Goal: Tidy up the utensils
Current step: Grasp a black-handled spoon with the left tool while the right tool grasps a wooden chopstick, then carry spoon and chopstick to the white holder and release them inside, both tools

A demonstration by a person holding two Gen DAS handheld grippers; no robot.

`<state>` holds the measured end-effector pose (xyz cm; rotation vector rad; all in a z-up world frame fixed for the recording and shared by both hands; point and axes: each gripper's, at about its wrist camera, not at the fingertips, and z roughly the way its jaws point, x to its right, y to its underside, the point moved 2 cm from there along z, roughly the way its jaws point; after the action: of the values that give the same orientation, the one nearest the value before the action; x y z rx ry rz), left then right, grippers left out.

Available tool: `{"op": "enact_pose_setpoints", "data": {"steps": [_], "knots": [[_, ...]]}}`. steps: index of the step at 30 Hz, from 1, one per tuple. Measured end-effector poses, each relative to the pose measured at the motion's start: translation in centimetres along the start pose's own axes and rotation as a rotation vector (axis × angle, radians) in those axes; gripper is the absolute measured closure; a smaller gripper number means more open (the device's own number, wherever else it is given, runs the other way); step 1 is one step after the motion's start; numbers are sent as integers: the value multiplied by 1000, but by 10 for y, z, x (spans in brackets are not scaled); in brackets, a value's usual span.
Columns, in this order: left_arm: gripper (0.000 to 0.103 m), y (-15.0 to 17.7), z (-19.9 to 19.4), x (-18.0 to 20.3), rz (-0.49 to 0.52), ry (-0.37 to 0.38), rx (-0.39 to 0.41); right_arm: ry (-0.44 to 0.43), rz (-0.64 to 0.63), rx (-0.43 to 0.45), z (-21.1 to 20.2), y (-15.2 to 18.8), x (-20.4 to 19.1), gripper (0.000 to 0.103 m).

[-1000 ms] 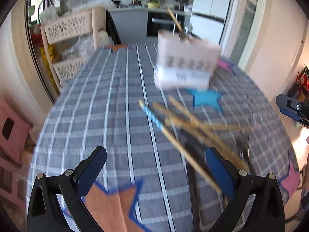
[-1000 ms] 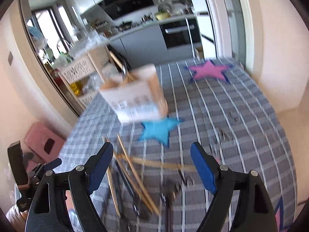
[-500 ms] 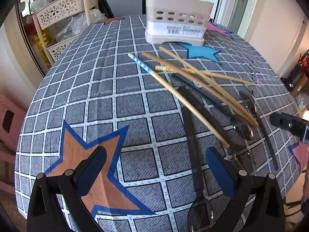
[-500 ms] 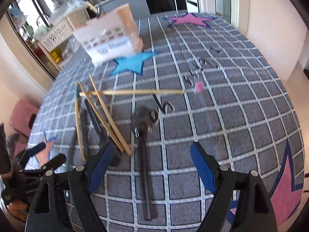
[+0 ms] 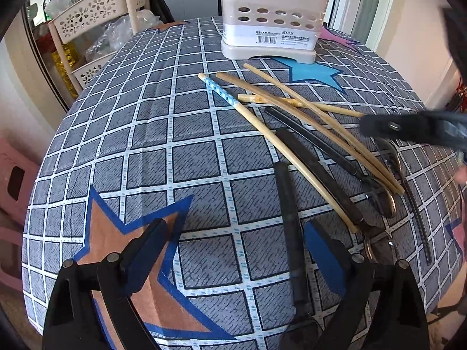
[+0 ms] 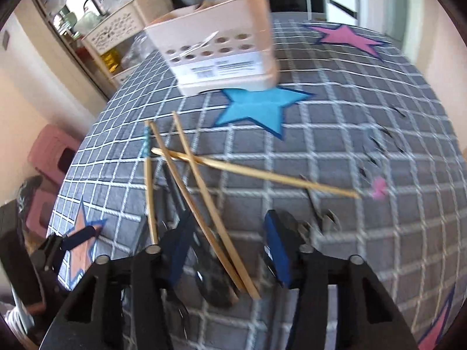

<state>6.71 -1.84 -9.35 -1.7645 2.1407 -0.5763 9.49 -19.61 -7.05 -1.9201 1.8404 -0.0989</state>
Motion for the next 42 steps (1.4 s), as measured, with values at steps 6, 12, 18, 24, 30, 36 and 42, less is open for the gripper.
{"op": "enact_pose_setpoints", "data": {"steps": [6, 12, 18, 24, 30, 36, 42], "knots": [[0, -2, -1, 2, 19, 11, -10, 4, -64, -66, 29, -18, -17, 69], [0, -5, 0, 6, 36, 16, -45, 16, -155, -111, 41, -32, -37, 76], [0, -9, 2, 6, 59, 29, -101, 54, -206, -170, 54, -38, -47, 83], [11, -10, 0, 14, 111, 54, -118, 90, -230, -169, 56, -39, -47, 97], [57, -12, -3, 28, 189, 102, -125, 59, -194, -110, 32, -37, -39, 97], [59, -9, -10, 18, 143, 186, -84, 21, -157, -33, 2, -34, -32, 97], [59, -9, -32, 5, 75, 264, 33, -25, -113, 41, -25, -31, -25, 97]]}}
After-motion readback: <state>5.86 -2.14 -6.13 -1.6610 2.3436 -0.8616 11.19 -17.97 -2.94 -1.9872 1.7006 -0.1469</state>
